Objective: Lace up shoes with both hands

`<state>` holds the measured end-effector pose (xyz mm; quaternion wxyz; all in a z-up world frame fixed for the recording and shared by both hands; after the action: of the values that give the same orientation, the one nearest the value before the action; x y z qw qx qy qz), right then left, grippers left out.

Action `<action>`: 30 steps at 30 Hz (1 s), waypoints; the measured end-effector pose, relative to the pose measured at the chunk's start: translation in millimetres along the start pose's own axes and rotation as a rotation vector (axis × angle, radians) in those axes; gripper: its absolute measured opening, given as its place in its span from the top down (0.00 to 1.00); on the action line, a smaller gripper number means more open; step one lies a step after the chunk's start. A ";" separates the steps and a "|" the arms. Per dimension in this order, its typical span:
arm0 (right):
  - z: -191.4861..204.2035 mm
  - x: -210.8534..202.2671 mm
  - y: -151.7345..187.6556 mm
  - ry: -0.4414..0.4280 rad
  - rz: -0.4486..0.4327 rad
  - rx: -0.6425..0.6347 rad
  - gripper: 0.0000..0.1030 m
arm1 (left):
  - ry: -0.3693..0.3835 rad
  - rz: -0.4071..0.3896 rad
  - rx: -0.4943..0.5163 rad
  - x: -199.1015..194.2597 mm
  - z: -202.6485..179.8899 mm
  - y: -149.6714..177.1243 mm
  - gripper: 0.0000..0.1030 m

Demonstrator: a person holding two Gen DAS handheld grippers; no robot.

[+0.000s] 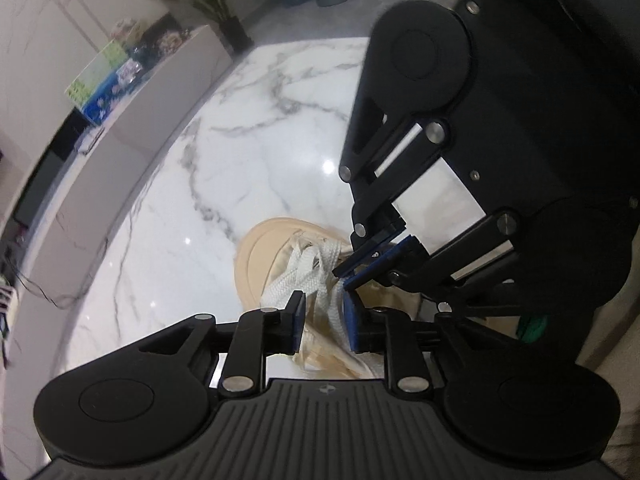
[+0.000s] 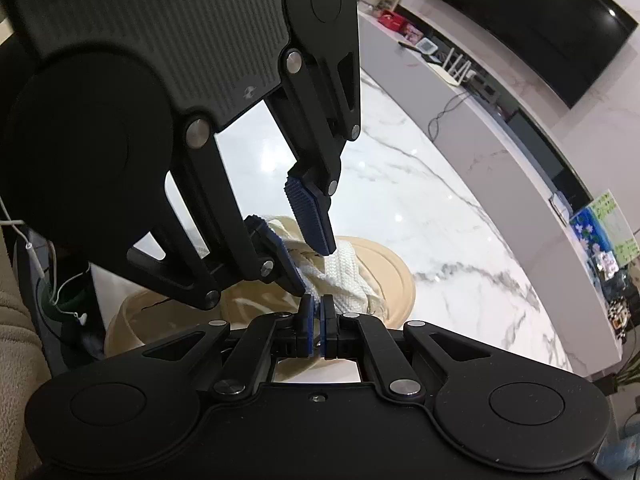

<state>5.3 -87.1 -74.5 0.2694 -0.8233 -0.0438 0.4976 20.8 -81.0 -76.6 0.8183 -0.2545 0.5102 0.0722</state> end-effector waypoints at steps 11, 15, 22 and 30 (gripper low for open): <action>-4.6 -4.4 1.1 -0.016 -0.006 0.034 0.99 | 0.023 -0.033 0.087 1.0 -11.4 -5.0 0.81; -7.0 -5.8 3.2 -0.027 -0.013 0.052 0.99 | 0.020 -0.018 0.076 12.0 -6.8 -6.3 0.81; -13.8 4.0 -8.2 -0.049 -0.031 0.074 0.99 | 0.021 -0.017 0.082 26.1 -2.4 -8.7 0.95; -23.3 -8.2 -5.9 -0.078 -0.063 0.124 0.99 | 0.025 -0.015 0.048 26.5 3.4 -10.3 0.96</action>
<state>22.0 -94.2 -56.8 0.3336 -0.7832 -0.0493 0.5224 39.9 -91.9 -94.9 0.8182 -0.2397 0.5201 0.0506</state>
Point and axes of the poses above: each gripper's, at about its wrist camera, not at the fingertips, and x roughly the way its jaws point, z to its left, y to its underside, the point moved 8 cm from there along x, roughly the way its jaws point, and after that the axes turned 4 degrees about z, right-handed, at the moved point
